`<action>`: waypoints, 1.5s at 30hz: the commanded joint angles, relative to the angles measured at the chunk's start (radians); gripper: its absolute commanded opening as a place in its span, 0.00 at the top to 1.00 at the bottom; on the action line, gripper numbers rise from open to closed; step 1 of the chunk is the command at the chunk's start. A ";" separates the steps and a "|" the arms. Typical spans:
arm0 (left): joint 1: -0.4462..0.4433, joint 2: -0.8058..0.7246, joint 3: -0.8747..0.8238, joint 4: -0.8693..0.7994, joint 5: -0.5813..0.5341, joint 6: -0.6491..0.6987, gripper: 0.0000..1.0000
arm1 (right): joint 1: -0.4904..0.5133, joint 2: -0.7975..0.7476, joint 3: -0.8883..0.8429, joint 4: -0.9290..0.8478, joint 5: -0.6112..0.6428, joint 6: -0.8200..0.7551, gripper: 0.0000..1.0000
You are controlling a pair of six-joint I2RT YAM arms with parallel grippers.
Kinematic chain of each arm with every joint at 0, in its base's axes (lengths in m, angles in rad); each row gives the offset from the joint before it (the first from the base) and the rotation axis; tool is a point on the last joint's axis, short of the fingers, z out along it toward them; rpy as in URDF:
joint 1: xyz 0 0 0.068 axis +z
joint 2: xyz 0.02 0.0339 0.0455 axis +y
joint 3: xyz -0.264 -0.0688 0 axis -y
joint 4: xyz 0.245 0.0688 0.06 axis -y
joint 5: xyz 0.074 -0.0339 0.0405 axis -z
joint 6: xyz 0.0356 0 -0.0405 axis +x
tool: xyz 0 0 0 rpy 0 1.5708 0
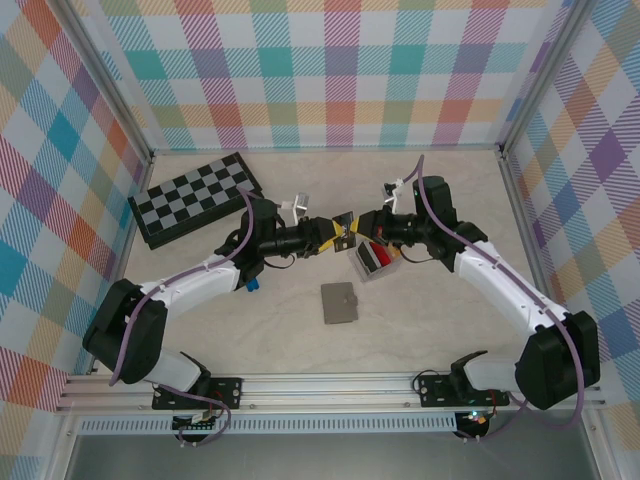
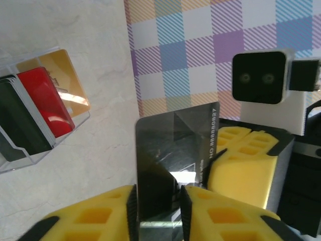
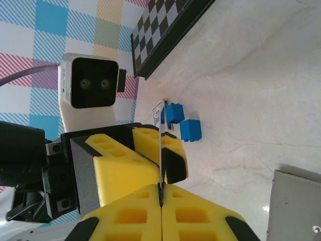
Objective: Put the credit cards into the card holder
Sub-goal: Pick up the credit card from the storage box.
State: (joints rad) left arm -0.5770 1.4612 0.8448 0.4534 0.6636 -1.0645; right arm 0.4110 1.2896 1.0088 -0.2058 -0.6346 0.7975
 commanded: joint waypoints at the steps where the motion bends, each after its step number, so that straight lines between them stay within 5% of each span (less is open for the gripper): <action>1: 0.011 -0.037 0.023 0.031 0.013 0.006 0.83 | -0.017 0.020 -0.006 0.061 -0.098 0.019 0.93; 5: 0.012 -0.057 0.015 0.033 0.000 0.003 1.00 | -0.037 0.018 -0.012 0.062 -0.129 0.010 0.86; 13: 0.011 -0.060 0.015 0.095 0.040 -0.038 1.00 | -0.067 0.075 -0.006 0.113 -0.296 0.009 0.72; 22: 0.011 -0.044 0.010 0.094 0.041 -0.055 1.00 | -0.084 0.047 -0.022 0.130 -0.267 -0.006 0.91; 24: 0.011 -0.052 0.019 -0.030 0.015 -0.009 0.78 | -0.083 0.044 -0.004 0.061 -0.258 -0.048 0.94; 27: 0.011 -0.090 0.038 -0.332 -0.114 0.106 0.44 | -0.072 0.023 0.001 -0.095 -0.108 -0.144 0.94; 30: 0.011 -0.127 0.033 -0.583 -0.277 0.166 0.34 | 0.013 0.012 0.021 -0.302 0.199 -0.259 0.93; 35: 0.011 -0.156 -0.016 -0.698 -0.362 0.170 0.32 | 0.239 0.121 0.063 -0.477 0.563 -0.229 0.94; 40: 0.006 -0.158 -0.023 -0.769 -0.379 0.185 0.32 | 0.391 0.217 0.063 -0.442 0.673 -0.142 0.94; 45: -0.002 -0.134 -0.024 -0.757 -0.347 0.206 0.33 | 0.401 0.249 0.046 -0.466 0.743 -0.116 0.94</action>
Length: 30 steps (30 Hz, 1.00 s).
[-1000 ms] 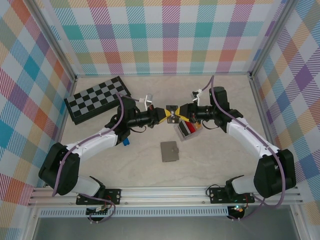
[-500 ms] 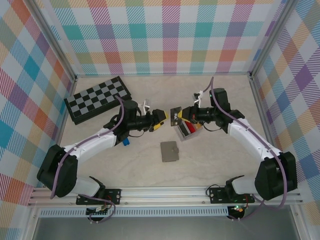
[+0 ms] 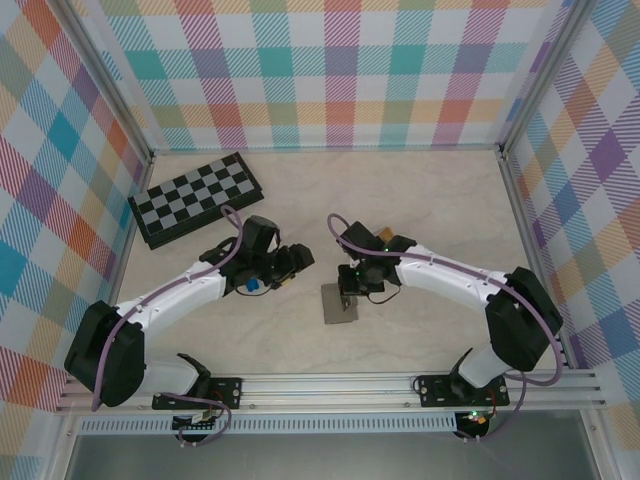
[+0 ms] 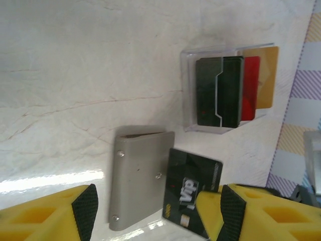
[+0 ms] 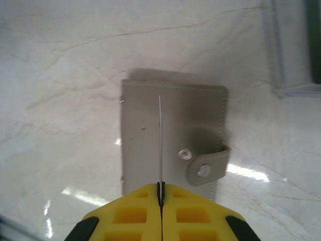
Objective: Put the credit cards into the card holder
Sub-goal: Pick up the credit card from the storage box, then open the card holder at the bottom-center of the table.
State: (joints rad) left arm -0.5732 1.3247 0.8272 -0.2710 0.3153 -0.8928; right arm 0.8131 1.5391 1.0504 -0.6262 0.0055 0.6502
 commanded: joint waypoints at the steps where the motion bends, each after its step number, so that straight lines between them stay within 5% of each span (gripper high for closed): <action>1: -0.012 0.011 -0.001 -0.034 0.006 0.042 0.33 | -0.002 -0.006 -0.004 -0.052 0.112 0.033 0.94; 30: -0.186 0.389 0.105 0.117 0.062 0.050 0.47 | -0.083 -0.104 -0.232 0.199 -0.087 0.074 0.94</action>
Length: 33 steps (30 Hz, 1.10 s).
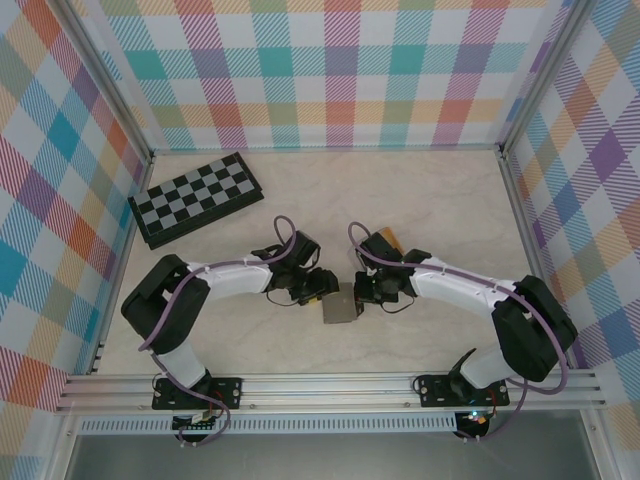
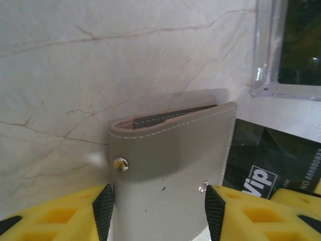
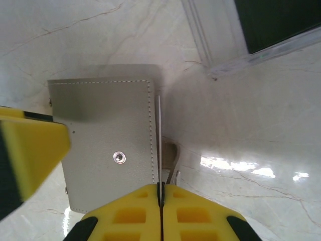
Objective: Put the credit cards into the card holder
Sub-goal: Open the card holder at the bottom-center of the table.
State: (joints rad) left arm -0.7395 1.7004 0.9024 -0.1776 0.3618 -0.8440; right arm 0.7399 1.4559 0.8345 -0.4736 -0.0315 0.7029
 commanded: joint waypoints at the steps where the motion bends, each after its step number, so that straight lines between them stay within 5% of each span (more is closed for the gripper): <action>1: -0.024 0.016 0.031 0.026 0.016 -0.001 0.47 | -0.012 -0.033 -0.019 0.046 -0.053 0.024 0.94; 20: -0.046 -0.149 -0.018 0.105 -0.008 -0.008 0.22 | -0.227 -0.186 -0.176 0.245 -0.424 0.122 0.94; 33: -0.045 -0.126 -0.060 0.174 0.079 -0.021 0.22 | -0.252 -0.163 -0.250 0.483 -0.557 0.230 0.95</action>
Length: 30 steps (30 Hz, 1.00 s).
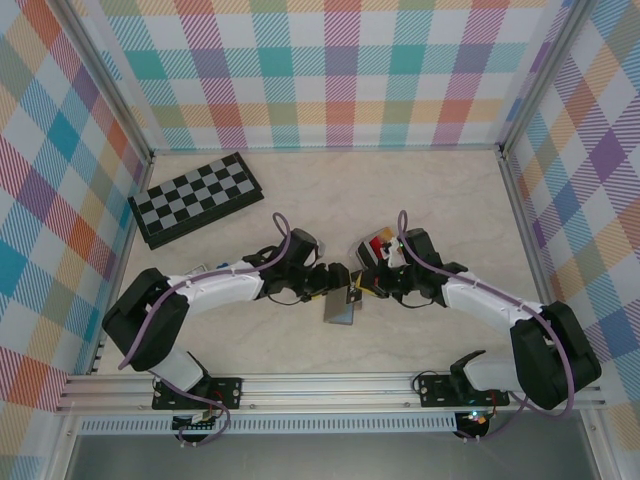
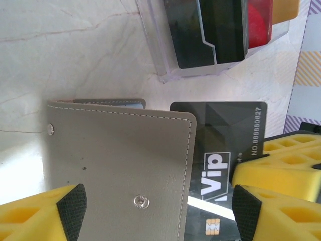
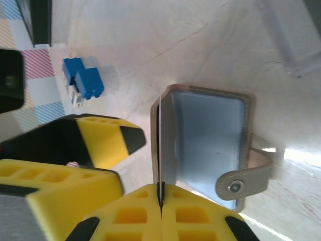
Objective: Put the credit cards into the card holder
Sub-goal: Open the card holder at the bottom-center of the table.
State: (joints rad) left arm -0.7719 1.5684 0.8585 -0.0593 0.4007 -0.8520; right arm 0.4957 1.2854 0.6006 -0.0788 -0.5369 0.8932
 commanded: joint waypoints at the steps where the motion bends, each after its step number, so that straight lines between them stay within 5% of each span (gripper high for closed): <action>1: -0.013 0.003 -0.017 0.055 0.036 -0.013 0.23 | -0.010 0.011 -0.025 0.112 -0.058 0.051 0.95; 7: -0.012 0.010 -0.022 0.064 0.049 -0.021 0.30 | -0.021 0.034 -0.063 0.234 -0.101 0.117 0.96; 17: -0.011 0.006 -0.029 0.025 0.014 -0.012 0.57 | -0.045 0.070 -0.088 0.368 -0.171 0.189 0.96; 30: -0.009 -0.020 -0.036 -0.023 -0.035 0.003 0.85 | -0.047 0.092 -0.067 0.347 -0.201 0.171 0.96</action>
State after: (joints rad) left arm -0.7719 1.5642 0.8410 -0.0269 0.3920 -0.8646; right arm 0.4503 1.3731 0.5217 0.2394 -0.6899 1.0695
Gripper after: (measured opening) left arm 0.159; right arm 0.045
